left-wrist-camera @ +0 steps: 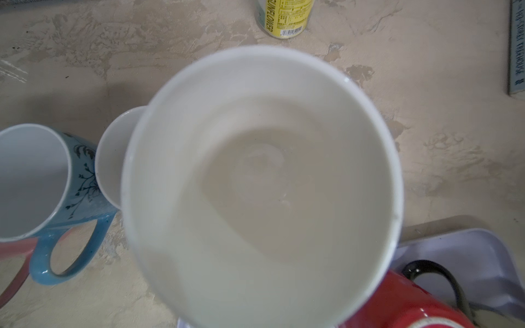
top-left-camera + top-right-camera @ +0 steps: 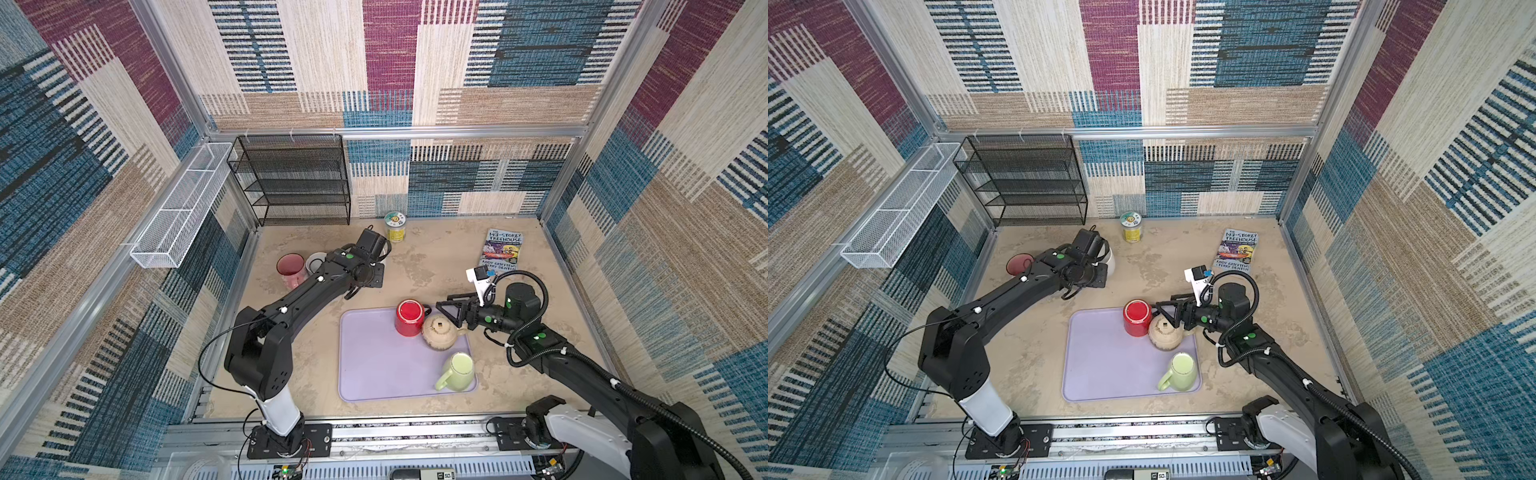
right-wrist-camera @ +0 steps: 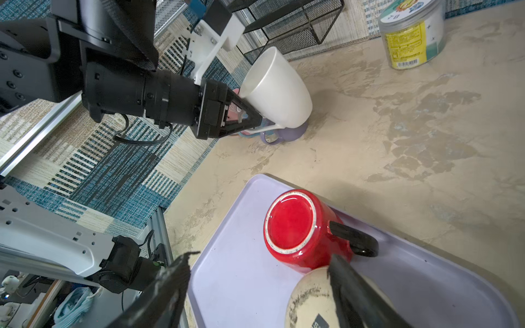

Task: Turn the mug right side up
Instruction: 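Lower the white mug upright beside the lavender mug with the left gripper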

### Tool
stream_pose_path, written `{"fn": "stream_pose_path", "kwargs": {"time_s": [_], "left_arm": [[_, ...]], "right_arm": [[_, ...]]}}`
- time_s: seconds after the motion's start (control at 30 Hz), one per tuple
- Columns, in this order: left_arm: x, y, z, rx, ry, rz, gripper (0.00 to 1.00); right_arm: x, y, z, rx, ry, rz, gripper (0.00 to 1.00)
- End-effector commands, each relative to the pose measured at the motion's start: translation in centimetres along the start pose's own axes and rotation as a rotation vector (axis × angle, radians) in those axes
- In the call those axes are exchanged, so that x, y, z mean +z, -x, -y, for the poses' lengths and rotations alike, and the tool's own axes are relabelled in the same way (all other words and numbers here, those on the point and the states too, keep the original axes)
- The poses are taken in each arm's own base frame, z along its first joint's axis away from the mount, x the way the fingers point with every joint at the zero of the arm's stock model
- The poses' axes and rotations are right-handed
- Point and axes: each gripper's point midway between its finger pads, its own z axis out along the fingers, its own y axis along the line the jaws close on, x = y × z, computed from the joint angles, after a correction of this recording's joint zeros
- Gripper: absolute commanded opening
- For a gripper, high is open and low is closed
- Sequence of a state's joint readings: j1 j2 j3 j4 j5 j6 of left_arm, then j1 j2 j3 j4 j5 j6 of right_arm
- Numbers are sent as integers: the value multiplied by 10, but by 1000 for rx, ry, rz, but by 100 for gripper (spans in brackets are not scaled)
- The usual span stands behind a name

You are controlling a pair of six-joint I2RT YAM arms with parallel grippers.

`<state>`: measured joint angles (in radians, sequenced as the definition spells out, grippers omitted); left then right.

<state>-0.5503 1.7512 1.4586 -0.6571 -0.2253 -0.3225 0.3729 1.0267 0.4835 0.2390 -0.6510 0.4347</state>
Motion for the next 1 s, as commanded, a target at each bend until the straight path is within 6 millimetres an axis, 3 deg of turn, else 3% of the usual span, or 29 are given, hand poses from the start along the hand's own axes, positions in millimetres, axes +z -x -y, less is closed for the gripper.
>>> {"fn": "stream_pose_path", "kwargs": {"time_s": [0.0,0.53,0.97], "left_arm": [[6,10,-3,10,36,22,0],[51,11,-7,-37,97,-45,0],[72,10,-9,-71,90,-81,0]], "right_arm": [[0,7,-7,-8,30,27,79],[2,3,-2,22,27,22,80],[4,0,-5,32,58,10,81]]}}
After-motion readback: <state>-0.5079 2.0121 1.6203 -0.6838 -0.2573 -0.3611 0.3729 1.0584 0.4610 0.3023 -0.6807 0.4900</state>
